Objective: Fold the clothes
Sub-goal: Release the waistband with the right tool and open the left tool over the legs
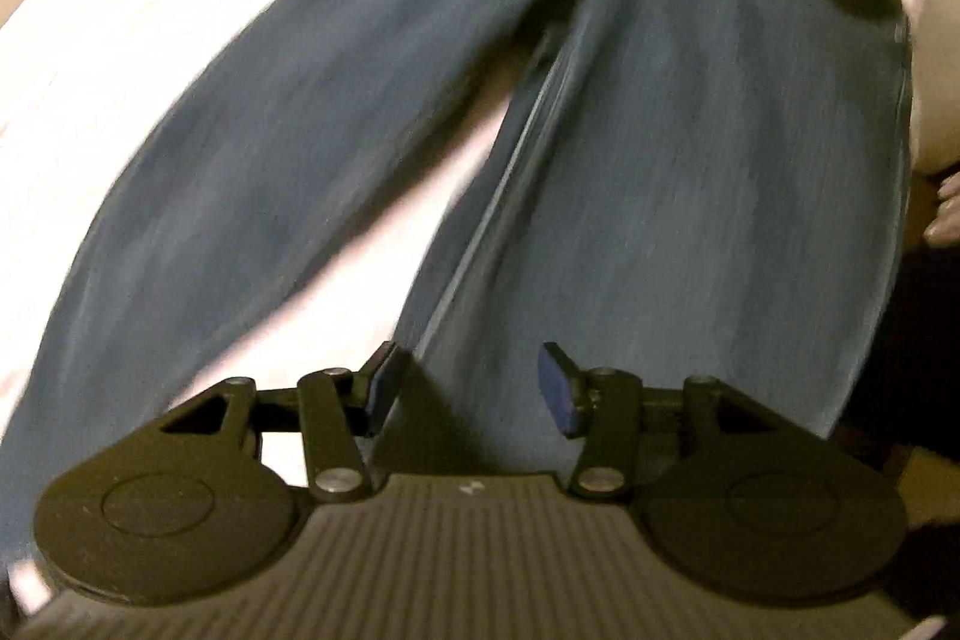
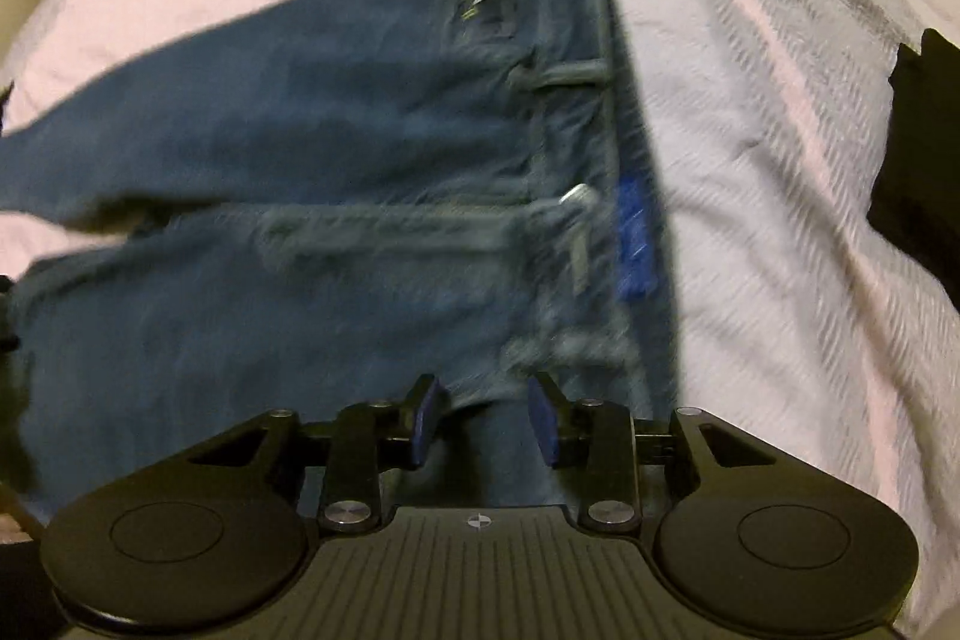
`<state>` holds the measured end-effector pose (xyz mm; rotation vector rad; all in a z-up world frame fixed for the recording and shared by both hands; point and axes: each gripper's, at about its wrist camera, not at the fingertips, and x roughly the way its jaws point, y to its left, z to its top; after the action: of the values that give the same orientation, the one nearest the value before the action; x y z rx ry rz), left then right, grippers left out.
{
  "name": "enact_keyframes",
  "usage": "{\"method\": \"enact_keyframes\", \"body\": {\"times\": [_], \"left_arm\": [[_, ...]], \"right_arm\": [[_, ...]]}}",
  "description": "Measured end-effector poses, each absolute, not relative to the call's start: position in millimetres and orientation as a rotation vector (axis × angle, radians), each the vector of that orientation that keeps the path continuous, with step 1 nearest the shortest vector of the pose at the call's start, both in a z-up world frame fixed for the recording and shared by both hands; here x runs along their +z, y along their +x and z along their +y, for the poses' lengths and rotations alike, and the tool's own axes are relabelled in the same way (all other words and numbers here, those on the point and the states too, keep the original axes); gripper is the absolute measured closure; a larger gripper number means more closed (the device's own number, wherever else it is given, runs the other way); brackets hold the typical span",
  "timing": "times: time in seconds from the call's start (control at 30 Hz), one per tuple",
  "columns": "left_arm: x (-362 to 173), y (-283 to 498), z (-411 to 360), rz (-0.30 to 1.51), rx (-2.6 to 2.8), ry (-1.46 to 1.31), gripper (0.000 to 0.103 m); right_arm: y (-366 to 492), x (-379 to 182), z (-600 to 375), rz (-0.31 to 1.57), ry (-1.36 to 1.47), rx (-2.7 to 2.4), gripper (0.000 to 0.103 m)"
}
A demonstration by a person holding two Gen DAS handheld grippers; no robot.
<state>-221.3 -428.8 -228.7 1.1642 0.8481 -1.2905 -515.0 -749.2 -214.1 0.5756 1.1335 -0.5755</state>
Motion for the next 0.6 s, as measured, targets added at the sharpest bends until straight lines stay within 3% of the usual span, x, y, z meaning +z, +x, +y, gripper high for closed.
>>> {"method": "enact_keyframes", "body": {"times": [0.17,0.47,0.6], "left_arm": [[-226,-185,-346,0.855,-1.242,1.121,0.053],[-204,-107,-224,0.892,-1.058,1.046,0.053],[-182,-69,-213,0.867,-0.945,0.963,0.052]], "right_arm": [[-492,-201,-690,1.128,0.562,-0.621,0.053],[-404,-160,-590,1.075,0.569,-0.529,0.049],[-357,-149,-568,1.071,0.48,-0.418,0.046]]}}
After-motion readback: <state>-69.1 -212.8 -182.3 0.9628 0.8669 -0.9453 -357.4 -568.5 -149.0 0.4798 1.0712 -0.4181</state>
